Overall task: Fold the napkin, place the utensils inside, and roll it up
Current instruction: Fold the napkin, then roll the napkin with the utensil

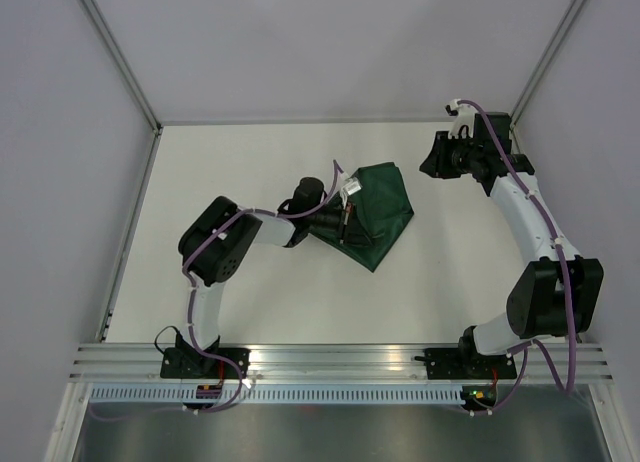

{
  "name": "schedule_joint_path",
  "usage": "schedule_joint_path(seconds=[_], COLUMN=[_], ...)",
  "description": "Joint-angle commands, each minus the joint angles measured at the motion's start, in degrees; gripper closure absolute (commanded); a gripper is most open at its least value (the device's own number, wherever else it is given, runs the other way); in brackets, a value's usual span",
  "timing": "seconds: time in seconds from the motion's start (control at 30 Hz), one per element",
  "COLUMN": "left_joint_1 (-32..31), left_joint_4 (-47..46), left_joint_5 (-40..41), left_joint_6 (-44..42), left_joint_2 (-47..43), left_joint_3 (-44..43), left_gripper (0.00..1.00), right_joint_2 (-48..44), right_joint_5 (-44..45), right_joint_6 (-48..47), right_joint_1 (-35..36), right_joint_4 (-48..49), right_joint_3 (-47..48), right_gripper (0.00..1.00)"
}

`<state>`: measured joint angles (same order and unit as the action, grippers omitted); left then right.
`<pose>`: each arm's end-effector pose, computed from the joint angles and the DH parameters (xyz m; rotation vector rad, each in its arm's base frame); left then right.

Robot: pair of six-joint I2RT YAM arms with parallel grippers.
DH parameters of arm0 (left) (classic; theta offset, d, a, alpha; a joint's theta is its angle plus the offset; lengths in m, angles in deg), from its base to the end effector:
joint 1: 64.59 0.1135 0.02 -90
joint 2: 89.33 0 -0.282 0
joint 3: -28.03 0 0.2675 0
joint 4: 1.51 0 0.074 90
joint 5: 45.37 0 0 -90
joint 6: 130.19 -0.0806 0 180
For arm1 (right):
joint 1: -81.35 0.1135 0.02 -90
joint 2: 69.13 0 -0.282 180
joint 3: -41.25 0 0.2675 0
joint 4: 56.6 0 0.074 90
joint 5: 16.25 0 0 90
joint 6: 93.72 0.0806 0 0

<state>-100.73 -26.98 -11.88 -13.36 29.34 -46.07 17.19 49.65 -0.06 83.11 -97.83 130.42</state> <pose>0.3301 -0.3243 0.1344 0.9111 1.9021 -1.6352 0.3836 0.0447 0.3166 -0.1915 2.2138 0.5219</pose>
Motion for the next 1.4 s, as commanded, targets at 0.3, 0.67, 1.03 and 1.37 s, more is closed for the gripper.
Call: schedule_joint_path(seconds=[0.3, 0.67, 1.03, 1.37], left_joint_1=[-1.6, 3.2, 10.4, 10.6], left_joint_4=[-1.7, 7.3, 33.8, 37.0], left_joint_5=[3.0, 26.1, 50.1, 51.6], left_joint_6=[-4.9, -5.2, -6.9, -3.0], left_joint_2=[-2.4, -18.1, -13.1, -5.8], left_joint_3=[2.2, 3.1, -6.9, -8.7], left_gripper=[0.55, 0.50, 0.63, 0.68], right_joint_2=[0.7, 8.1, 14.1, 17.1], right_joint_5=[0.7, -2.3, 1.8, 6.3], right_joint_6=[-0.7, -3.2, -7.0, -6.7], right_joint_1=[0.6, 1.3, 2.5, 6.6], right_joint_4=[0.1, -9.3, -10.1, -7.8], right_joint_3=[0.3, 2.5, -3.7, -8.0], right_gripper=[0.69, 0.71, 0.75, 0.75])
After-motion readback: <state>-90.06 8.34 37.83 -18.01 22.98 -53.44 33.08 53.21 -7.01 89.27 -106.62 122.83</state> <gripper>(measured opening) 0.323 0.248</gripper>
